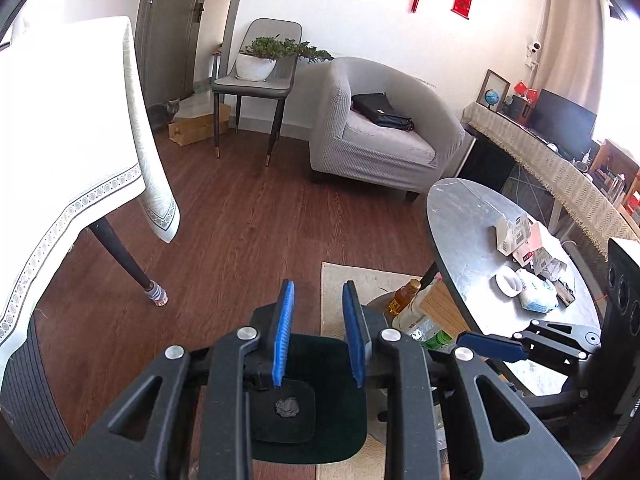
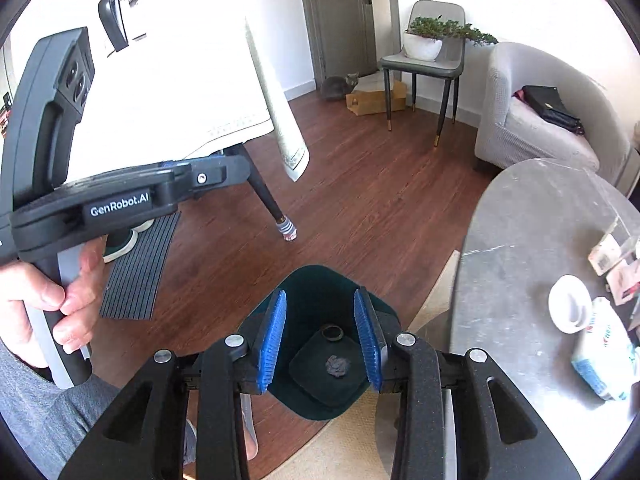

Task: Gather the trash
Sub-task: 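Move both grippers back over the table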

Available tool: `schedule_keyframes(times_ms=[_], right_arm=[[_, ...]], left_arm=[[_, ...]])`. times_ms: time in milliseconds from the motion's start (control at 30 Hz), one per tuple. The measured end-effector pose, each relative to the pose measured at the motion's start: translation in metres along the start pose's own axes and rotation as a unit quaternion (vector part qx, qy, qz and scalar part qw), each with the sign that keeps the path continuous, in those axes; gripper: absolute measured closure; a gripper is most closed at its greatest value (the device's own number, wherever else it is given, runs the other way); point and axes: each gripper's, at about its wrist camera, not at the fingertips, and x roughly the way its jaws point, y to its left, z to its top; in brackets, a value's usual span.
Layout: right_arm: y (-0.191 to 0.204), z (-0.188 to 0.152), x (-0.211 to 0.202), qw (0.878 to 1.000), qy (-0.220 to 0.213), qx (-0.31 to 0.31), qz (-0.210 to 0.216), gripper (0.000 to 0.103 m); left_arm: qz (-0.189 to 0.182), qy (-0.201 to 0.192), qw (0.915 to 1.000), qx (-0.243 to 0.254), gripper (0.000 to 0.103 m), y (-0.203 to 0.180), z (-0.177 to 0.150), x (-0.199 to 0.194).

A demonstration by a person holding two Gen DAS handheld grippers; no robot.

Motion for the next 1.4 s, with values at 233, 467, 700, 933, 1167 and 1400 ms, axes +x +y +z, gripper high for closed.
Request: schedule_keyframes(times_ms=[233,467,700,933,1167,1400], right_arm=[[-0.040,-0.005,-0.032,0.999,-0.028,0.028,-0.034,0.067],[-0.076,-0.020,-0.061,0.994,-0.053,0.056,-0.078,0.067],[-0.121,-0.046,-0.096,0.987,-0.069,0.089,-0.115,0.047],[-0.173,-0.078,-0.131,0.975,-0.083,0.138,-0.152,0.033],[-0.208,-0.102,-0.151,0.967,-0.086,0.173,-0.163,0.026],[-0.225,-0.116,-0.159,0.968,-0.079,0.179,-0.156,0.016]], left_arm=[[-0.012,0.006,0.9996,0.026,0.071,-0.036,0.001,0.010],[-0.039,0.013,0.9984,0.038,0.058,-0.077,-0.001,0.020],[-0.065,0.022,0.9953,0.068,0.044,-0.130,-0.012,0.031],[-0.086,0.046,0.9902,0.100,0.033,-0.182,-0.026,0.049],[-0.106,0.077,0.9844,0.117,0.026,-0.219,-0.037,0.070],[-0.106,0.094,0.9814,0.130,0.021,-0.242,-0.044,0.086]])
